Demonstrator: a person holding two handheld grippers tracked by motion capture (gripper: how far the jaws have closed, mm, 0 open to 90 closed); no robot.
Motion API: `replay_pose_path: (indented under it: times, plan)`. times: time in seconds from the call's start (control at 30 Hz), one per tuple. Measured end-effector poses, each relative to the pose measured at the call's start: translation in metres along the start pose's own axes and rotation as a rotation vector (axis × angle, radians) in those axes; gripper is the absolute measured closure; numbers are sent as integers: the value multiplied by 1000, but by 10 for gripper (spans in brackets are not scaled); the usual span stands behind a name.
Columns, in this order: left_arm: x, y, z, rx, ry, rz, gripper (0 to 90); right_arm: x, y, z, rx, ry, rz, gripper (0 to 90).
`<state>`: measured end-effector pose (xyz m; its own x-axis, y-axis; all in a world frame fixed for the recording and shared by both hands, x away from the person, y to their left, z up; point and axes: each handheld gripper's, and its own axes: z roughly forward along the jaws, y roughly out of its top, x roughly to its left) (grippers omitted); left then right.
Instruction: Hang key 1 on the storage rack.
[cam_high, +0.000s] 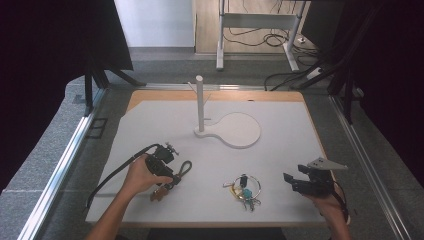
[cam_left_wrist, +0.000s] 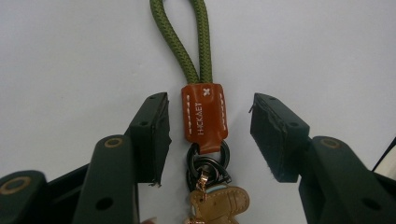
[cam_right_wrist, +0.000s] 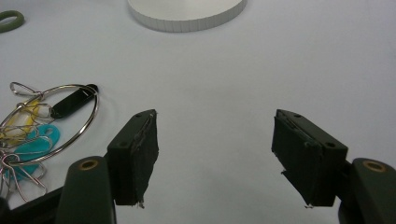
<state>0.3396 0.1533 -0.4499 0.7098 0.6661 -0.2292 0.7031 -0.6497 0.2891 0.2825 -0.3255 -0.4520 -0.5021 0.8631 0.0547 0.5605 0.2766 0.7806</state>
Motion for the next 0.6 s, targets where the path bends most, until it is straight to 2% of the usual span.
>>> replay_pose_path:
  times: [0.27,0.6]
  plan:
    - [1,2,6,17,8,2,516,1,0,1,3,3,-4,313]
    - [-2,3,12,44,53,24,556,1,1,1,3,4,-4,313]
